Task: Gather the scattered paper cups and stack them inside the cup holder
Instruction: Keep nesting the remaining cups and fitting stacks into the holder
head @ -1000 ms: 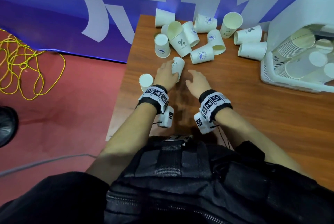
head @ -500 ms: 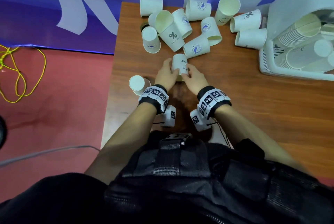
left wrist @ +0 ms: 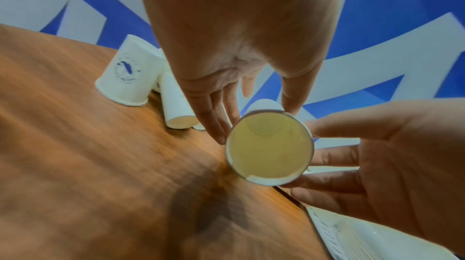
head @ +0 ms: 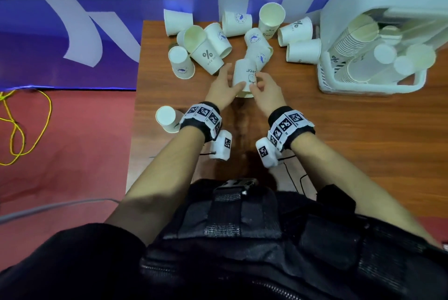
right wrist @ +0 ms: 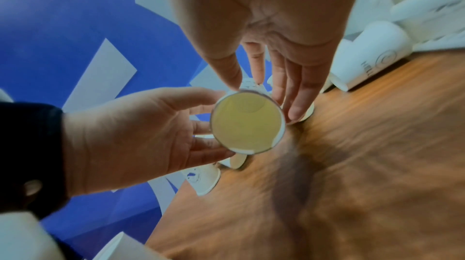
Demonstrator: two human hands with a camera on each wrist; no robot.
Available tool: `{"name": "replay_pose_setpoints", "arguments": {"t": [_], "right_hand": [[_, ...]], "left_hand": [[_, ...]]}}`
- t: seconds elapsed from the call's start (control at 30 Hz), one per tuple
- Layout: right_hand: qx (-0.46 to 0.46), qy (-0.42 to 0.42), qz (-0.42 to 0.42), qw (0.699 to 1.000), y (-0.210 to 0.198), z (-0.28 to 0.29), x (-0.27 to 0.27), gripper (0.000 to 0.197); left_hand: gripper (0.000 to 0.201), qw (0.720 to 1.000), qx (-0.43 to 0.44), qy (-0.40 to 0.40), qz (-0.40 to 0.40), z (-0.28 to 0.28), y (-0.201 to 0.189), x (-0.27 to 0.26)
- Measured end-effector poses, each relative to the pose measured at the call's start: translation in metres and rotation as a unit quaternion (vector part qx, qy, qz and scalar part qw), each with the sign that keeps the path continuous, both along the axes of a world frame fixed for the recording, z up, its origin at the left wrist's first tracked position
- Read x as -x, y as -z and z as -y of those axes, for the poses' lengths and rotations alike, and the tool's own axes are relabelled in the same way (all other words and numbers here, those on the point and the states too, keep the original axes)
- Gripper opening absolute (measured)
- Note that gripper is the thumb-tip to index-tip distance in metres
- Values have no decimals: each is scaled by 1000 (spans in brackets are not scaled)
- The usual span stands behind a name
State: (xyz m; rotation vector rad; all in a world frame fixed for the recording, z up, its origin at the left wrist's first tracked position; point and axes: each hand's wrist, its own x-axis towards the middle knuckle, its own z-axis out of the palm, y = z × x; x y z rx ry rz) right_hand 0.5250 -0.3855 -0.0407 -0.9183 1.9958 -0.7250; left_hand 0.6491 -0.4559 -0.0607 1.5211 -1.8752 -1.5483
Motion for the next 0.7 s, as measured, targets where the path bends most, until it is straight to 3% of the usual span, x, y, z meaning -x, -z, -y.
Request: {"name": "replay_pose_setpoints", "arguments": {"t": [0.4, 0.7], "right_hand": [[92, 71, 0, 993, -39, -70, 91, 48], [148, 101, 14, 984, -61, -129, 181, 54]], "left_hand": [[69, 991, 47, 107, -62, -52, -51, 101], [85, 981, 82, 160, -67, -92, -75, 197]]}}
